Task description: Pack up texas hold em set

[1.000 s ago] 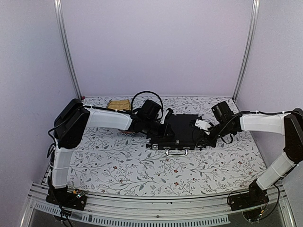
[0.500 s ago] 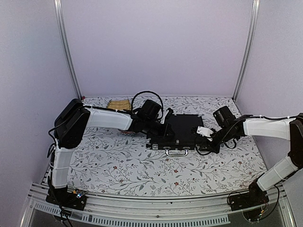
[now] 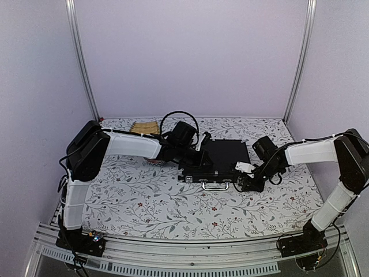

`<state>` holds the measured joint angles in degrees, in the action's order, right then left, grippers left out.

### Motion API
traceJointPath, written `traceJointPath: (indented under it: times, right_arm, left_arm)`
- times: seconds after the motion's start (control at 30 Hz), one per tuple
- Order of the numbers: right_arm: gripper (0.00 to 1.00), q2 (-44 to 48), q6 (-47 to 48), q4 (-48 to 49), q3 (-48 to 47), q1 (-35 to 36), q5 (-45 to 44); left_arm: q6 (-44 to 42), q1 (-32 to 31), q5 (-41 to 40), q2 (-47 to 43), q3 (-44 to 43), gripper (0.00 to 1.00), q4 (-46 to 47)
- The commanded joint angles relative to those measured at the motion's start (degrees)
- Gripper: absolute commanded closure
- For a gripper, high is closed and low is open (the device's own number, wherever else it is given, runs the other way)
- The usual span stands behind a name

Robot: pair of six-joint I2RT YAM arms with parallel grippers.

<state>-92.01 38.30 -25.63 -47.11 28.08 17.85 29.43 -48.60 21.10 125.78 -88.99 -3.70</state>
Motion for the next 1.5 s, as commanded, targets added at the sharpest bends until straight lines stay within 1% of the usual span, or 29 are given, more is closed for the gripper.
traceJointPath:
  times: [0.0,0.13,0.27,0.3,0.4,0.53,0.67,0.73,0.8,0.93,0.97,1.17,1.33,1.47]
  right_arm:
    - [0.84,-3.0,-1.5,2.6,-1.7,0.3,-3.3]
    - [0.82,-1.4,-3.2,6.5,-1.1,0.3,-6.7]
    - [0.82,0.5,-4.2,10.0,-0.2,0.3,-7.8]
    - [0.78,0.8,-4.5,10.9,0.3,0.3,-8.0]
    - [0.74,1.8,-4.0,8.5,0.4,0.3,-4.9]
    - [0.6,5.3,1.1,-0.4,0.6,0.4,0.1]
    - [0.42,14.0,5.8,-3.4,2.8,0.3,-2.0]
    - [0.34,17.1,7.1,-3.1,3.4,0.3,-3.5]
    - [0.26,18.5,6.9,-0.6,3.7,0.3,-5.8]
    - [0.09,16.8,7.6,6.0,5.4,0.3,-9.6]
    - [0.01,16.1,8.3,7.4,5.6,0.3,-10.0]
    - [0.01,13.4,12.1,16.3,6.7,0.4,-13.1]
    - [0.01,11.9,14.4,20.3,8.1,0.6,-15.1]
    - [0.01,10.9,16.6,21.6,9.5,1.2,-14.8]
  left_arm:
    - [0.0,0.1,-0.3,1.4,0.8,0.99,-2.0]
    - [0.1,0.1,-0.2,1.3,1.0,0.98,-1.6]
    - [0.3,0.1,0.0,1.5,1.1,0.98,-1.2]
    - [0.2,0.1,0.0,1.5,1.1,0.98,-1.1]
    - [0.1,0.2,0.0,1.4,1.3,0.98,-1.1]
    - [0.1,0.3,0.2,1.3,1.5,0.98,-1.1]
    - [0.0,0.3,0.3,1.5,1.4,0.97,-1.0]
    - [-0.1,0.4,0.5,1.6,1.2,0.97,-1.0]
    - [-0.1,0.4,0.6,1.7,1.2,0.97,-1.0]
    - [-0.2,0.4,0.6,1.5,1.3,0.97,-1.1]
    - [-0.3,0.4,0.6,1.4,1.4,0.97,-1.2]
    - [-0.7,0.4,0.2,1.1,1.3,0.97,-2.1]
    - [-0.6,0.4,0.2,1.4,1.0,0.97,-2.0]
    - [-0.7,0.4,0.2,1.8,0.4,0.97,-2.3]
